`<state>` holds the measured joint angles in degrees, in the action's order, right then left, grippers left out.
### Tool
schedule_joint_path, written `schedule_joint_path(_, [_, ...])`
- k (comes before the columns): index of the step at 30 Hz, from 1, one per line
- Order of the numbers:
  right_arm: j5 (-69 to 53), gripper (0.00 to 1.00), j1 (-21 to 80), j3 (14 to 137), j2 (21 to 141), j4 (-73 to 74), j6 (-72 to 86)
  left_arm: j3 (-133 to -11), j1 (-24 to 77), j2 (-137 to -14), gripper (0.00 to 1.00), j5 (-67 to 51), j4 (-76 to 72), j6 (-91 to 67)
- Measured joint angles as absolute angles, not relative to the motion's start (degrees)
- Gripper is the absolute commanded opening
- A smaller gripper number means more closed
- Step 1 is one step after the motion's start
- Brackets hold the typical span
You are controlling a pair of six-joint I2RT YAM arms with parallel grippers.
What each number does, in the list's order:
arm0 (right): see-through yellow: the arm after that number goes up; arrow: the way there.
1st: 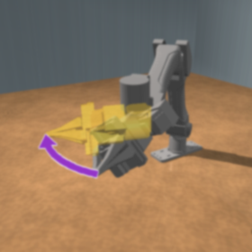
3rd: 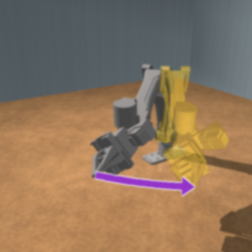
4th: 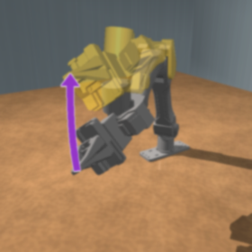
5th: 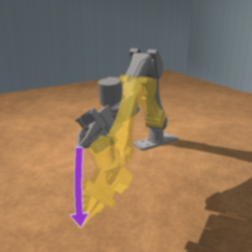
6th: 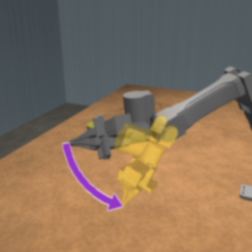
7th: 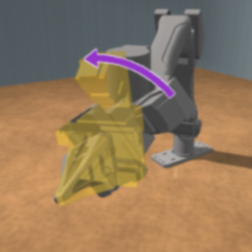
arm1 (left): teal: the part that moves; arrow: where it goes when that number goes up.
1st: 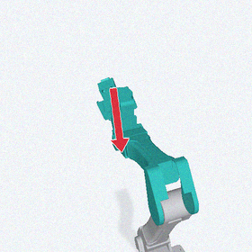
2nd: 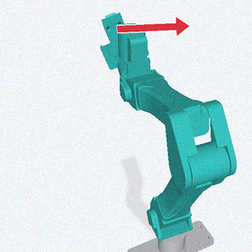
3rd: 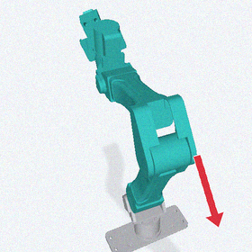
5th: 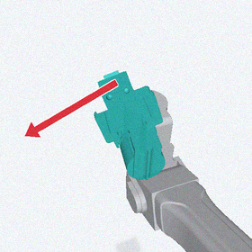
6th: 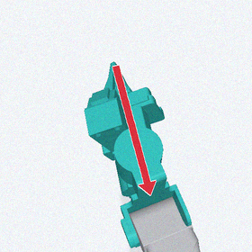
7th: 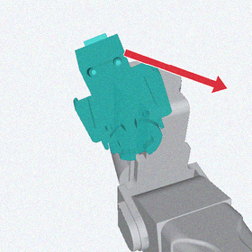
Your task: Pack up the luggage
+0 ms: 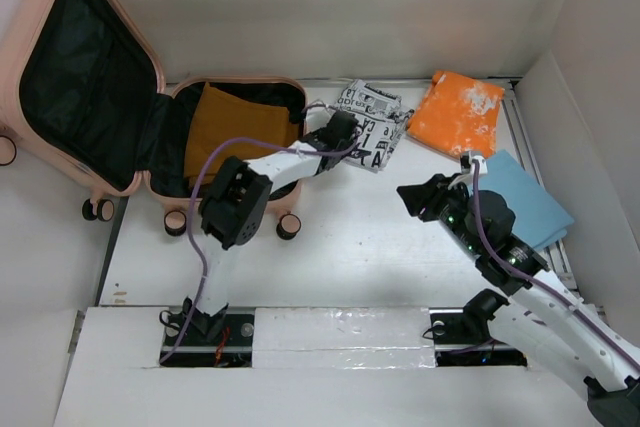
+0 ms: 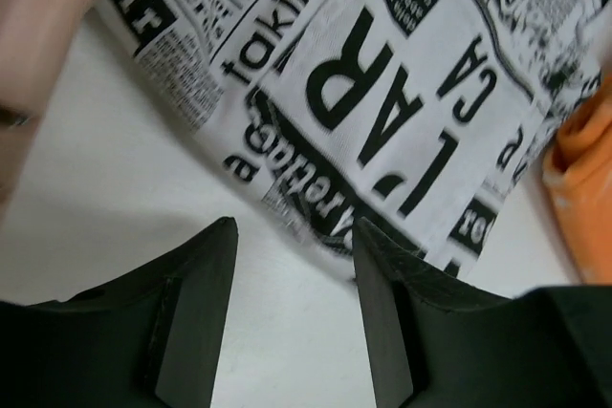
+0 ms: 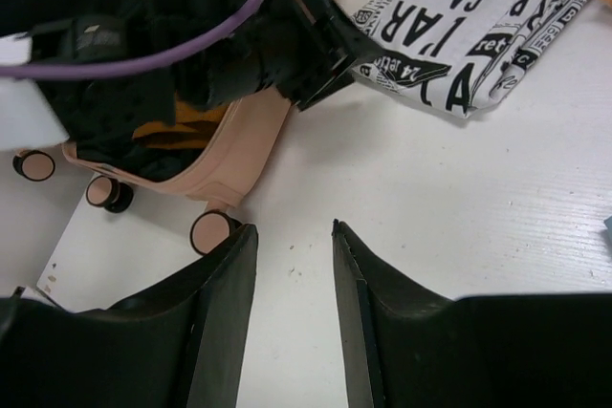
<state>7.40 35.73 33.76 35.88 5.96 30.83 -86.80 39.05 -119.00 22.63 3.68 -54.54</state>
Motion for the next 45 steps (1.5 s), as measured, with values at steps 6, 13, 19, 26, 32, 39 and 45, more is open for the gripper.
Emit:
schedule_joint_path(6, [6.9,0.43,35.8,33.8,35.1,5.9,30.8,-101.9,37.1,-131.5,0.43,21.3,11.9,-62.9])
schedule_joint_path(13, [6.8,0.43,36.1,33.7,35.1,5.8,30.6,-94.7,36.6,-128.1,0.48,16.7,5.6,-68.5])
schedule_joint_path(19, [6.8,0.43,36.1,33.4,35.3,5.6,30.2,-88.1,37.1,-124.2,0.52,12.2,2.3,-70.4])
schedule_joint_path(26, [6.6,0.43,36.1,32.9,35.4,5.4,30.1,-83.5,37.3,-120.6,0.54,14.0,3.0,-70.1])
schedule_joint_path(32, [5.7,0.43,36.1,32.9,36.5,4.9,30.0,-85.2,36.9,-122.0,0.54,13.2,3.4,-70.7])
schedule_joint_path(39, [5.3,0.43,36.1,32.9,35.7,4.5,29.8,-94.7,35.6,-128.1,0.52,13.3,5.6,-72.1])
schedule_joint_path(45, [5.3,0.43,36.1,32.9,35.7,4.3,29.4,-99.0,35.5,-130.7,0.48,13.8,7.2,-71.6])
